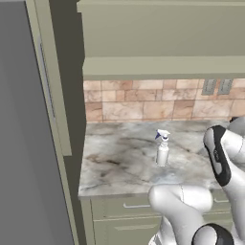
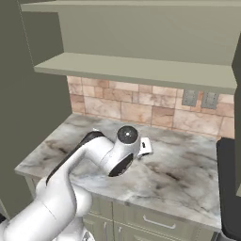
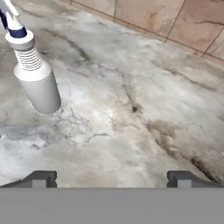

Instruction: Move the cutting board and knife to the sink. Then move spray from the cabinet to the counter.

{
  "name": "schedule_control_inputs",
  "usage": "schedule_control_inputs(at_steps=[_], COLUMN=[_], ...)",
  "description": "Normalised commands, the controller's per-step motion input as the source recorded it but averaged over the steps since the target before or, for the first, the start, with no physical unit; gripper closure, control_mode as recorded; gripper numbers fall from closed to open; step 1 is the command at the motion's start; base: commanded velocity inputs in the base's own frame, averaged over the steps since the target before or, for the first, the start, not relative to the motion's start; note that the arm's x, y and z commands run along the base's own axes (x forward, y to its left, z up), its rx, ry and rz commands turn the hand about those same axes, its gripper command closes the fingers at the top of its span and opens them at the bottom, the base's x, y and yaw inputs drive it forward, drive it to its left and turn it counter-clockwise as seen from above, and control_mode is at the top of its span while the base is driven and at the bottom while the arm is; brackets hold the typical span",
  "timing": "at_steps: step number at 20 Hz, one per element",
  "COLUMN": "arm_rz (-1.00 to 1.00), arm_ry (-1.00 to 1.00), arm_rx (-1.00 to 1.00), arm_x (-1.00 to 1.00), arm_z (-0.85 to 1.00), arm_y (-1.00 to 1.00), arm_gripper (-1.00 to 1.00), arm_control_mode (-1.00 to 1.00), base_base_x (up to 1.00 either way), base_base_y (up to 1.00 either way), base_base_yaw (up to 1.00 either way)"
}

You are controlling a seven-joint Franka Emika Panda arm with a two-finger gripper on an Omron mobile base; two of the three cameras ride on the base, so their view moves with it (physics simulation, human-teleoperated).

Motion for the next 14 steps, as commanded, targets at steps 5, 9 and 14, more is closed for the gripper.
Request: schedule_control_inputs(at_steps=[5, 9, 14], arm_rz=[-0.27, -0.13, -0.04], arm_ry=[0.04, 0.11, 0.02], arm_rx=[0.0, 0.02, 0.06], arm_x=[-0.32, -0.38, -0.43], arm_z=[0.31, 0.31, 0.36], arm_y=[0.0, 0.0, 0.0], arm_gripper=[-1.0, -1.0, -1.0], arm_control_mode=[-1.0, -1.0, -1.0], base_base_x=[0.0, 0.0, 0.0], base_base_y=[0.0, 0.0, 0.0], base_base_yaw=[0.0, 0.0, 0.0])
